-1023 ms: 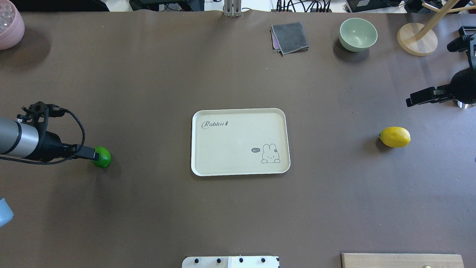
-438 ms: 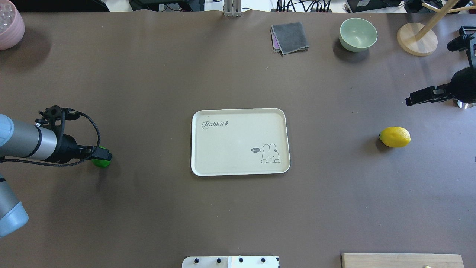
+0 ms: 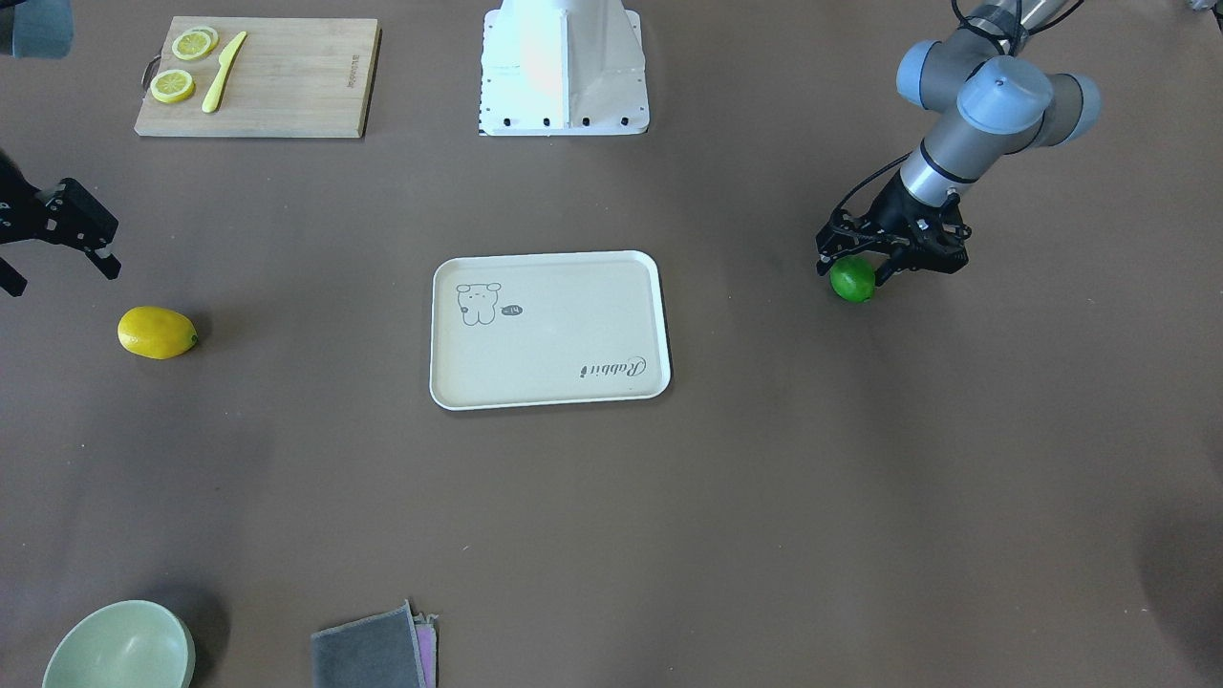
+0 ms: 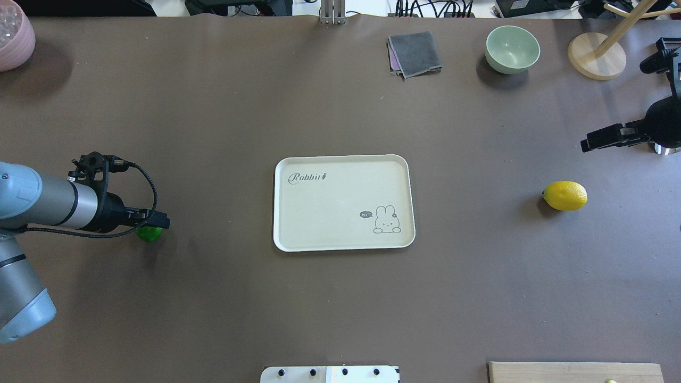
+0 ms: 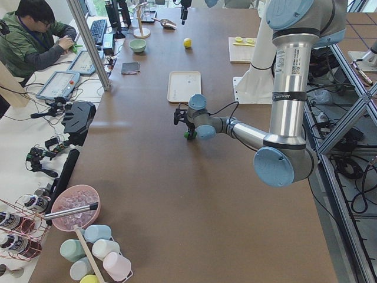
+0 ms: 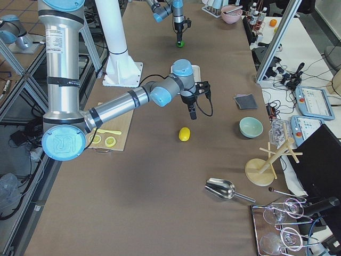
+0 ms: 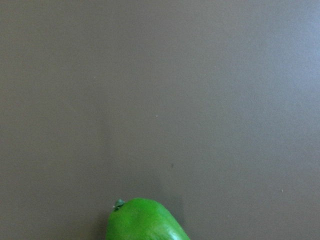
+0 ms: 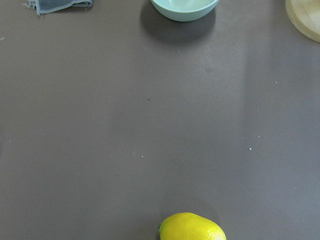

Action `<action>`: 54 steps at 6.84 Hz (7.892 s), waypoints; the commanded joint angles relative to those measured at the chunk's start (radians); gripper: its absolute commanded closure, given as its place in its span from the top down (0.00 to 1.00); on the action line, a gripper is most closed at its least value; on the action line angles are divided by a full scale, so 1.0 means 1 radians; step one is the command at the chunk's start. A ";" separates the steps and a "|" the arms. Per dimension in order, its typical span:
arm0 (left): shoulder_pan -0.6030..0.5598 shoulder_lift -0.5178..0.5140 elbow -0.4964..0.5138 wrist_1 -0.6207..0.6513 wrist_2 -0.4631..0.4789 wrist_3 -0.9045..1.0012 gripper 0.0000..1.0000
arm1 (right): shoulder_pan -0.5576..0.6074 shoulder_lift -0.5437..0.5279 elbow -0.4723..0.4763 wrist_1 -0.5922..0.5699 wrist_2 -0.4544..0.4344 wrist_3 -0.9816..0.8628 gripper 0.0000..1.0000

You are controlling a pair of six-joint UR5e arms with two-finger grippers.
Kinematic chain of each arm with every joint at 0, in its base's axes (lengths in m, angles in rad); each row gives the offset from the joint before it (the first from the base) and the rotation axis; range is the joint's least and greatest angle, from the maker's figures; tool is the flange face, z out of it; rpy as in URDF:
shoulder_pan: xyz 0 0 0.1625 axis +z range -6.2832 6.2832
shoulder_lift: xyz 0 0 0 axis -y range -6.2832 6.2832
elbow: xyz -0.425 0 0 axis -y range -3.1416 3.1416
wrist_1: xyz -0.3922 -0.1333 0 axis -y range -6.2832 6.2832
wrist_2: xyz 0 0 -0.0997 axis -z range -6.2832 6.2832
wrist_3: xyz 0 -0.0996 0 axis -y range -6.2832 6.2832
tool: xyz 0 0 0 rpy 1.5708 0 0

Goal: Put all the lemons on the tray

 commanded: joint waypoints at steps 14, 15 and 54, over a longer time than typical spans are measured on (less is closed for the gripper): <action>0.082 -0.414 0.124 0.012 0.104 -0.132 0.99 | 0.000 -0.012 -0.031 0.000 -0.005 -0.064 1.00; 0.003 -0.349 0.107 0.012 0.014 -0.061 0.99 | 0.002 -0.032 -0.040 0.000 -0.005 -0.087 1.00; -0.944 -0.074 0.156 0.651 -0.427 1.416 0.99 | 0.381 0.056 -0.263 -0.171 0.147 -0.718 1.00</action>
